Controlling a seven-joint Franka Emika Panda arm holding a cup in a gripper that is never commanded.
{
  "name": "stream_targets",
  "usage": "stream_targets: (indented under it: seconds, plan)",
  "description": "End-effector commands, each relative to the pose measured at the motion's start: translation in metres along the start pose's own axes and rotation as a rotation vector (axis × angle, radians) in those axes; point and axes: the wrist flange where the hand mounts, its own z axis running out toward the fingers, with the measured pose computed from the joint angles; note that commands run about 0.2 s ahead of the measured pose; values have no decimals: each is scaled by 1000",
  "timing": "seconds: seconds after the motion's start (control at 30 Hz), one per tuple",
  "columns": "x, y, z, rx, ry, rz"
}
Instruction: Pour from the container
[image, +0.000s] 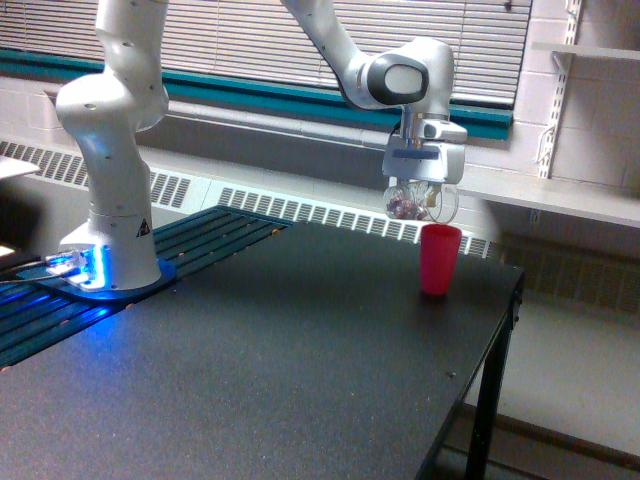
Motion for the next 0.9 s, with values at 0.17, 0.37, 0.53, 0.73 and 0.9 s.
stream_targets:
  seconds: [0.17, 0.37, 0.53, 0.73, 0.9]
  plan:
    - [3, 16, -8, -20, -2, -10]
    - [3, 11, -5, -30, -19, -36]
    - [2, 7, -3, -42, -29, -50]
    - [1, 4, 0, -53, -40, -65]
    - [1, 2, 2, -62, -50, -77]
